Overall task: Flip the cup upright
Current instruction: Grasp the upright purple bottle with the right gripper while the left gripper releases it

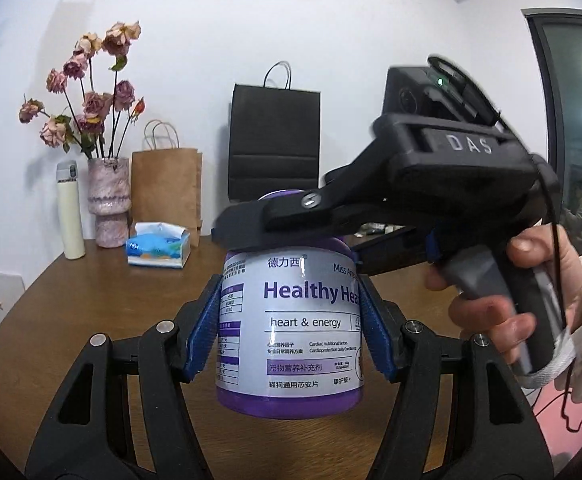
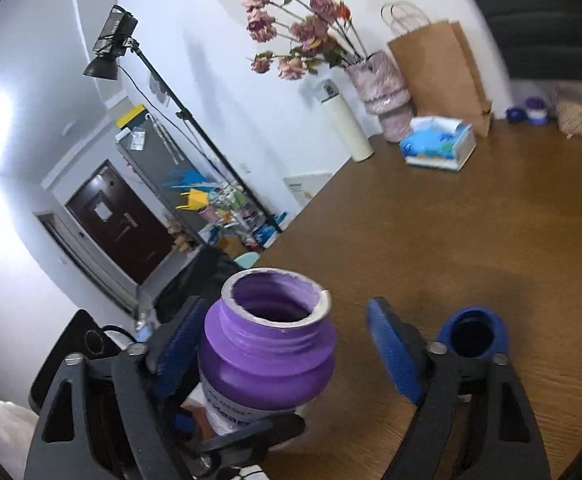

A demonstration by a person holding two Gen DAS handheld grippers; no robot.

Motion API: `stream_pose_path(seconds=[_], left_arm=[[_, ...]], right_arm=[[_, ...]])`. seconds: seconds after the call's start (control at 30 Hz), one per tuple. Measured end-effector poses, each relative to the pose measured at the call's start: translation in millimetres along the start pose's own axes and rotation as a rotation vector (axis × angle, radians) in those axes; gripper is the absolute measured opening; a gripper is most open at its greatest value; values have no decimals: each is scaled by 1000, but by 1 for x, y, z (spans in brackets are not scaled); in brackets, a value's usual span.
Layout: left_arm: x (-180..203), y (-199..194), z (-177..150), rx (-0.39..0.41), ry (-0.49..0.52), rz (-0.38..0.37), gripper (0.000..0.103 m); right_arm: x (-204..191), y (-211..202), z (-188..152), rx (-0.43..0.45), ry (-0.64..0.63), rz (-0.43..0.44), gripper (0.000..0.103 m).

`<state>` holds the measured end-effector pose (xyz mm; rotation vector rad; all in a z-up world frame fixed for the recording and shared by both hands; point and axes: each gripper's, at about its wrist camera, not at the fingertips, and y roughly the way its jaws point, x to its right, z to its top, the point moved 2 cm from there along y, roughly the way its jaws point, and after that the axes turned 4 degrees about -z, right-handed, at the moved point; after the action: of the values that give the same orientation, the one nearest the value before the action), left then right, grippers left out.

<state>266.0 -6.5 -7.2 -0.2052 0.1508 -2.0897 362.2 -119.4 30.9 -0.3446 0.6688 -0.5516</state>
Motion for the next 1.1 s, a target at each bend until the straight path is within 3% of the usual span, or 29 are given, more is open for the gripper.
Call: stream_pose_path(seconds=[0.03, 0.13, 0.17, 0.23, 0.27, 0.3, 0.47, 0.7, 0.93, 1.1], left_arm=[[-2, 1, -2, -1, -9, -1, 60], [-12, 5, -4, -15, -35, -9, 60], [-14, 8, -5, -33, -44, -7, 65], [-22, 15, -6, -84, -54, -22, 69], [-26, 16, -7, -88, -57, -12, 69], [-29, 17, -7, -87, -56, -15, 60], [-41, 24, -9, -70, -80, 25, 60], [-57, 39, -8, -79, -108, 114, 60], [-58, 62, -19, -146, -126, 130, 60], [-41, 76, -23, -171, -97, 115, 60]], right_arm=[[-1, 5, 1, -14, 4, 33, 66], [-5, 16, 4, -23, -42, -10, 65], [-9, 19, 4, -20, -75, -40, 65], [-20, 24, 5, 5, -202, -181, 65], [-25, 27, 4, 15, -277, -254, 65], [-30, 31, 4, 23, -343, -301, 65], [-47, 56, 1, 28, -577, -378, 65], [-50, 76, 8, 69, -753, -382, 59], [-24, 90, 8, 36, -727, -333, 59], [-11, 83, 2, 17, -739, -389, 59]])
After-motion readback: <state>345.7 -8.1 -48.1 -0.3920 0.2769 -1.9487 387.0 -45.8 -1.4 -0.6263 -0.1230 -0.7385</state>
